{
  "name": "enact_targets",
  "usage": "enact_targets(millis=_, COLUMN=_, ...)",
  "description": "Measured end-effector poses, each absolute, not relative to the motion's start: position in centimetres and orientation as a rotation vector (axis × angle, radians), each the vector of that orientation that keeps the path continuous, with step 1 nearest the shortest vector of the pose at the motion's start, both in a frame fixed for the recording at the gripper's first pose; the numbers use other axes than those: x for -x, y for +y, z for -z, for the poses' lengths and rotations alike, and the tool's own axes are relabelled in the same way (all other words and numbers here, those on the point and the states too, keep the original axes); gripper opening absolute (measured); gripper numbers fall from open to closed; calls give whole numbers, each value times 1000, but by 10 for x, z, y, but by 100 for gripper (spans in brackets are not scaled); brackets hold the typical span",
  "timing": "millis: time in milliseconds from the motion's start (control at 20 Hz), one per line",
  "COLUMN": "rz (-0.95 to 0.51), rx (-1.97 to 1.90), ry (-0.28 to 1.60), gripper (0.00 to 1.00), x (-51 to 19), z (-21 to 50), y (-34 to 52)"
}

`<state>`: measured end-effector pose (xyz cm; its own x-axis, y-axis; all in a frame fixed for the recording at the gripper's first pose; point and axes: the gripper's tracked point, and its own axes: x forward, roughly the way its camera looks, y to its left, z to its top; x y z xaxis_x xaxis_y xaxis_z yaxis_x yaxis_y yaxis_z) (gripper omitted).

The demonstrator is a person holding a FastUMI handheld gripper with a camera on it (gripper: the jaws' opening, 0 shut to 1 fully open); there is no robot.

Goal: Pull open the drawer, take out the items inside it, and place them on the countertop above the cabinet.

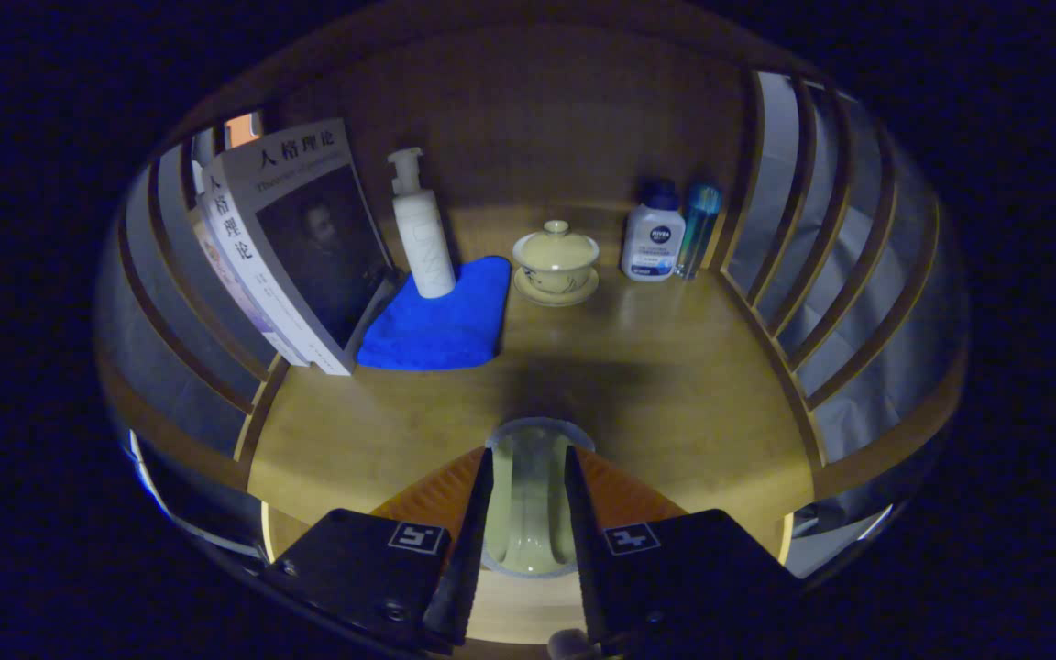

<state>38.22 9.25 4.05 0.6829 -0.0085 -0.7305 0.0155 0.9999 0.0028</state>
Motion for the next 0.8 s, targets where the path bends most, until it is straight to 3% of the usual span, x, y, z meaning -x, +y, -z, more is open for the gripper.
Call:
enact_targets(millis=500, rz=-75, rx=28, ry=546, gripper=49, x=-302, z=-85, y=114)
enact_targets(millis=800, rz=-78, rx=86, ry=285, gripper=49, x=-229, z=-107, y=106)
